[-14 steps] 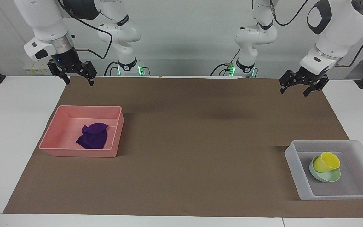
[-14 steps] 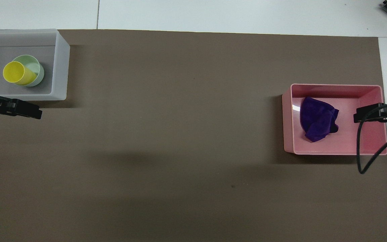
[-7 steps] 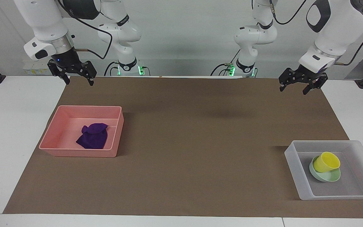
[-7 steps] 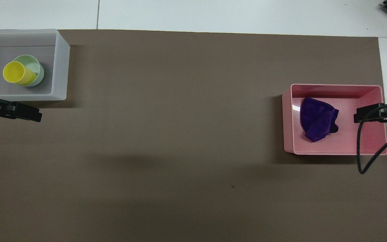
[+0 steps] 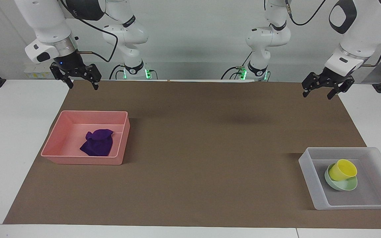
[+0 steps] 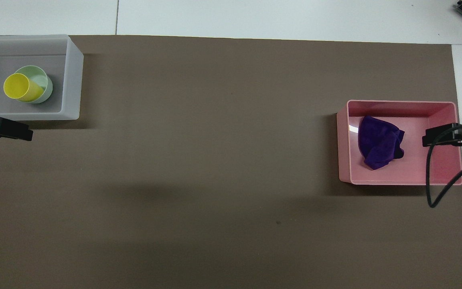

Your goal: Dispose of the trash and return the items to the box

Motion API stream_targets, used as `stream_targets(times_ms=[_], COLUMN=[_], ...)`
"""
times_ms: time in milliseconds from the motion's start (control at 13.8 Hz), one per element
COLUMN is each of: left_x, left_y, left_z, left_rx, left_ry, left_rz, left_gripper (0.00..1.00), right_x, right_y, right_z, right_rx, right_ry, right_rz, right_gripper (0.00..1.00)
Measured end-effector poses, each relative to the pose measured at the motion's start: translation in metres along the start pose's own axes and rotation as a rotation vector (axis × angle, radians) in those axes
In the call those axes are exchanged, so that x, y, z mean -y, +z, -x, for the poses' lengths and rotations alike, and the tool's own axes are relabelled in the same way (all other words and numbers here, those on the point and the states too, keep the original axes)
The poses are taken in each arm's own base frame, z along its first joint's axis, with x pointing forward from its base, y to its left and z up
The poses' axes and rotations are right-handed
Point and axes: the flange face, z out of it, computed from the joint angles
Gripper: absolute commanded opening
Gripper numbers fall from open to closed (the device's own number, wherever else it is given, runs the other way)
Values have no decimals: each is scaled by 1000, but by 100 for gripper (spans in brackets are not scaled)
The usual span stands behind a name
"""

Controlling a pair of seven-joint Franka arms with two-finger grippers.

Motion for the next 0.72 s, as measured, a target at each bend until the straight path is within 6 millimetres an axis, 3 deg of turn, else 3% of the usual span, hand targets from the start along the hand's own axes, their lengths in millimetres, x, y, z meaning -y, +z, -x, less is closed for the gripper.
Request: stream_targets(times_ms=[723], left_x=[-19], left_y=[-29], left_z=[7], left_rx=[13], left_ry=[32], left_rz=[4], left_gripper=[100], right_x=[0], right_y=[0], right_z=[0], right_rx=[0], right_ry=[1], right_rz=[0], right_gripper=[100])
